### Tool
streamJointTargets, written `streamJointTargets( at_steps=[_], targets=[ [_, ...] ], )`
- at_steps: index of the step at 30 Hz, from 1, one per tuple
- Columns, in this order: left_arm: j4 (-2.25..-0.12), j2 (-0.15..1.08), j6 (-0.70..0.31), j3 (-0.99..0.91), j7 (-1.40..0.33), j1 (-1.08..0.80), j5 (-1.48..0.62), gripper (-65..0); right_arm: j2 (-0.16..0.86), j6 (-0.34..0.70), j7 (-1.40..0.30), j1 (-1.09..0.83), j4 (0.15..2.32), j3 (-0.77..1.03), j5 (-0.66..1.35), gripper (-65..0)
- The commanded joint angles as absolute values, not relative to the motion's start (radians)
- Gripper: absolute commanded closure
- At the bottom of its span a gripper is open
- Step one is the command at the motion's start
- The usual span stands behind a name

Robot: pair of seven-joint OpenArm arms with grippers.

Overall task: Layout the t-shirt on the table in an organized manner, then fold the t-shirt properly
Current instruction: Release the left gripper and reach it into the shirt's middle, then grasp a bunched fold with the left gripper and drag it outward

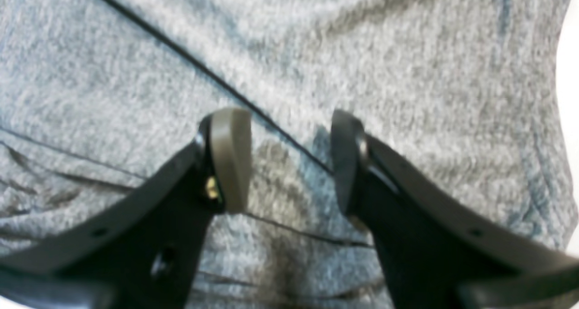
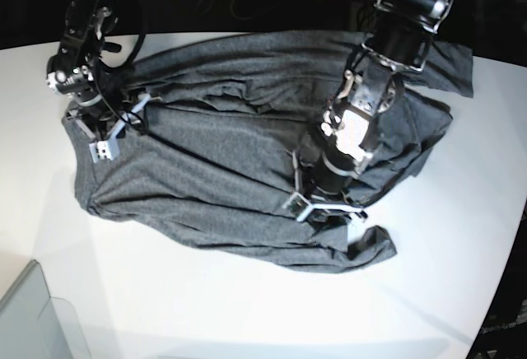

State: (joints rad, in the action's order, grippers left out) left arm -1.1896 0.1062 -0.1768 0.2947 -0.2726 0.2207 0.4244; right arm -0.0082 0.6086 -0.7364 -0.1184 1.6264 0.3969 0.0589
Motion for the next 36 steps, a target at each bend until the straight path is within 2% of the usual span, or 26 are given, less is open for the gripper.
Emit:
streamJointTargets(
  at_steps=[1, 2, 9, 12, 18, 25, 33, 36],
  targets=[
    [-1.218, 0.094, -0.157, 0.3, -0.243, 0.236, 0.45, -2.4, -0.001, 0.613, -0.716, -0.113, 1.643, 0.398, 0.071, -29.1],
    [-1.225, 0.084, -0.157, 0.305, -0.242, 0.217, 0.49, -4.6, -0.001, 0.613, -0.716, -0.113, 1.643, 0.398, 0.071, -29.1],
    [-1.382, 0.062, -0.165, 0.311, -0.237, 0.087, 0.67, -32.3, -0.001, 0.613, -0.719, -0.114, 1.643, 0.398, 0.071, -29.1],
    [-1.451, 0.073, -0.165, 0.305, -0.237, 0.048, 0.668, -38.7, -0.001, 0.613, -0.72, -0.114, 1.643, 0.398, 0.071, -29.1],
    [-1.501, 0.051, -0.159, 0.122, -0.239, 0.013, 0.657, -39.9, -0.001, 0.613, -0.722, -0.114, 1.643, 0.398, 0.071, -29.1],
    [-1.343, -0.065, -0.166, -0.114, -0.237, 0.131, 0.657, -39.9, -0.004, 0.613, -0.722, -0.114, 1.643, 0.398, 0.071, -29.1],
    [-1.067, -0.12, -0.168, -0.148, -0.236, 0.272, 0.647, -40.2, -0.005, 0.613, -0.723, -0.114, 1.643, 0.398, 0.071, -29.1],
    [-1.036, -0.117, -0.168, -0.15, -0.236, 0.283, 0.53, -40.3, -0.004, 0.613, -0.723, -0.114, 1.643, 0.398, 0.071, -29.1]
  ],
)
